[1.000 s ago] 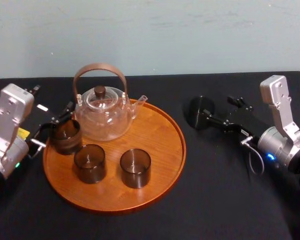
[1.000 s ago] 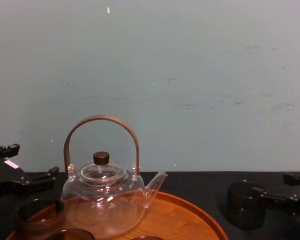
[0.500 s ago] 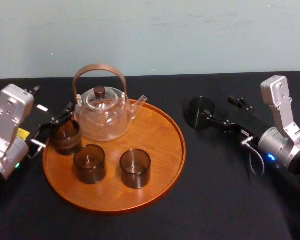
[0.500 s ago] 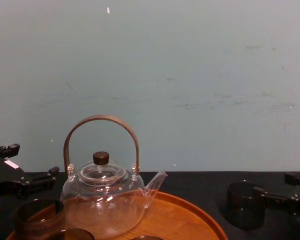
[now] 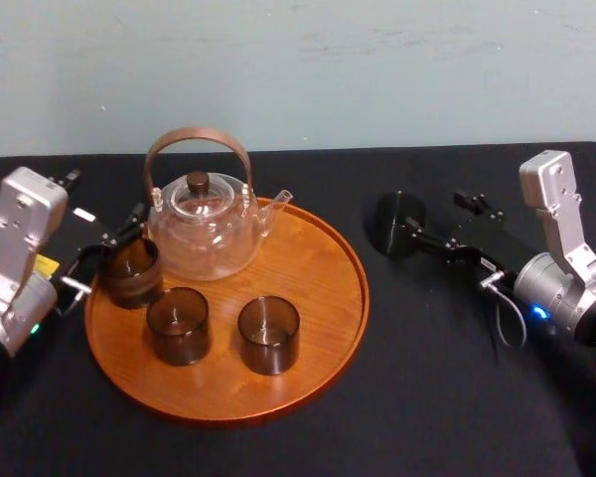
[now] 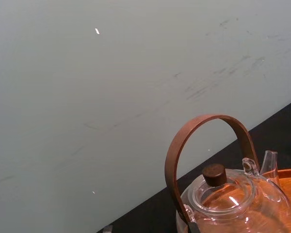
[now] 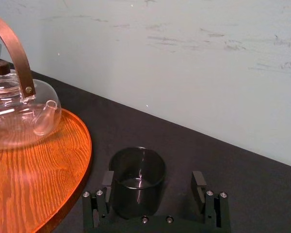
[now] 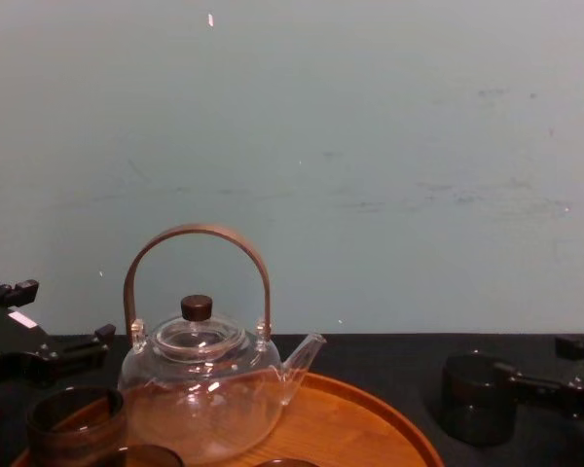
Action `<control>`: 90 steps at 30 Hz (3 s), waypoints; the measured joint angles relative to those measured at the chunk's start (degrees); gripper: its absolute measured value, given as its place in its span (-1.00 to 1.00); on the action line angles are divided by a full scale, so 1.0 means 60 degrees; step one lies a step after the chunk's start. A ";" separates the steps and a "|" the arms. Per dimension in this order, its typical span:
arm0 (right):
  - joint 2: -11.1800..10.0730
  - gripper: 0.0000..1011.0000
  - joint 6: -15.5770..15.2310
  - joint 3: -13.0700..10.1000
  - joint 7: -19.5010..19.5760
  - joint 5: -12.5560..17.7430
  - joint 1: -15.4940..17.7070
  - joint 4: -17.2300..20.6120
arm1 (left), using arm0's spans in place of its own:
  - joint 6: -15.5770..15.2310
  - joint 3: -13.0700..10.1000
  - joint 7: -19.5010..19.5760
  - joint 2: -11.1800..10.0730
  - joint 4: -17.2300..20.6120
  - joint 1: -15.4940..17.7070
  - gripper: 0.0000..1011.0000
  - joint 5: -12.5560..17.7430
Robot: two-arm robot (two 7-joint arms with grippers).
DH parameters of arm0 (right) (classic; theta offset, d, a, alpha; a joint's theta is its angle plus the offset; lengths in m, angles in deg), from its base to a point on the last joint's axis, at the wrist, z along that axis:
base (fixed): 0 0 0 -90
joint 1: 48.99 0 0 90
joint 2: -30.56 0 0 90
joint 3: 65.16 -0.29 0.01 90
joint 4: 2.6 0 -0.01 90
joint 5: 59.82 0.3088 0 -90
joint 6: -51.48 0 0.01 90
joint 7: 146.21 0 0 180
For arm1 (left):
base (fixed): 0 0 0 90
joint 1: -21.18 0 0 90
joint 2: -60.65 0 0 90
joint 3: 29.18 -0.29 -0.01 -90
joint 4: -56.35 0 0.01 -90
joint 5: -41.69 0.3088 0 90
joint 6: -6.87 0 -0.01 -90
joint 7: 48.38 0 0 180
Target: Pick up the glass from the table and place it on the tray.
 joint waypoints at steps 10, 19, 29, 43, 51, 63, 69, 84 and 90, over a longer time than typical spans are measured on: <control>-0.0012 0.98 0.0255 0.0058 -0.0321 0.0365 0.0134 -0.0004 | 0.0000 0.0000 0.0000 0.0000 -0.0001 0.0000 0.98 0.0000; 0.0008 0.98 0.0291 0.0211 -0.0479 0.0551 0.0052 -0.0191 | 0.0000 0.0000 0.0000 0.0000 0.0000 -0.0001 0.98 0.0000; 0.0138 0.98 0.0257 0.0296 -0.0590 0.0778 -0.0354 -0.0941 | 0.0000 0.0000 0.0000 0.0000 0.0000 -0.0001 0.98 0.0000; 0.0385 0.98 0.0364 0.0547 -0.1000 0.0854 -0.1291 -0.2316 | 0.0000 0.0000 0.0000 0.0000 0.0000 -0.0001 0.98 0.0000; 0.0679 0.98 0.0679 0.0785 -0.1348 0.0726 -0.2123 -0.3569 | 0.0000 0.0001 0.0000 0.0000 0.0000 -0.0001 0.98 0.0000; 0.1117 0.98 0.1200 0.0923 -0.1680 0.0452 -0.3120 -0.5247 | 0.0000 0.0000 0.0000 0.0000 0.0000 -0.0001 0.98 0.0000; 0.1105 0.98 0.1200 0.0924 -0.1683 0.0454 -0.3116 -0.5227 | 0.0000 0.0000 0.0000 0.0000 0.0000 -0.0001 0.98 0.0000; 0.1093 0.96 0.1188 0.0924 -0.1680 0.0472 -0.3084 -0.5186 | 0.0000 0.0001 0.0000 0.0000 0.0000 -0.0001 0.98 0.0000; 0.1088 0.79 0.1185 0.0924 -0.1680 0.0477 -0.3080 -0.5180 | 0.0000 0.0000 -0.0001 0.0000 0.0000 0.0000 0.98 0.0000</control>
